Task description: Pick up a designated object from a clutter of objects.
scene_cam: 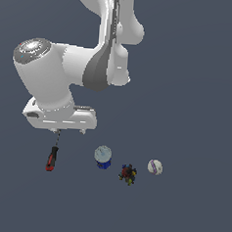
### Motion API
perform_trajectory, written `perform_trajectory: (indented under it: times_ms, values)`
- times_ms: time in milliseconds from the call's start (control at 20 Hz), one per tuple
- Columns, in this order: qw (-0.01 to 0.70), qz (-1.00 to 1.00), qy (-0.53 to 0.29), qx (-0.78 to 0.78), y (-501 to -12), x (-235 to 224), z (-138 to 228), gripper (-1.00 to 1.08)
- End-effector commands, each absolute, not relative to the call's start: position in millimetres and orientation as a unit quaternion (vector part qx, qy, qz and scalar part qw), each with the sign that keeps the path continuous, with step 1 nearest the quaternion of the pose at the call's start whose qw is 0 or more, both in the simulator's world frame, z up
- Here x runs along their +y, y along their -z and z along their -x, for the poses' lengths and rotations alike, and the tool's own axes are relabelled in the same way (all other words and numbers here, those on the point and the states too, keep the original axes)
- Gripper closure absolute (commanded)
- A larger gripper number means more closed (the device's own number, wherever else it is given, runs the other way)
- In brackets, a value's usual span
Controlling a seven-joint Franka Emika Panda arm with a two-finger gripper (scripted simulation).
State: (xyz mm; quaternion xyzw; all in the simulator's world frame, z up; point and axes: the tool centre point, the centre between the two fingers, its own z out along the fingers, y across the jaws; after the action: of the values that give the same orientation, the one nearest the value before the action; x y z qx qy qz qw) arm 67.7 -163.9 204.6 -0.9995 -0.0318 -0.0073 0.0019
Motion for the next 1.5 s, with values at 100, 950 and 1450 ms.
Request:
perform_trajectory:
  times_ms: [100, 950, 1450]
  values:
    - [0.003, 0.999, 0.006, -0.044, -158, -207, -71, -0.92]
    - [0.000, 0.998, 0.000, -0.066, -65, -286, -57, -0.92]
    - [0.000, 0.998, 0.000, -0.066, -43, -285, -56, -0.92]
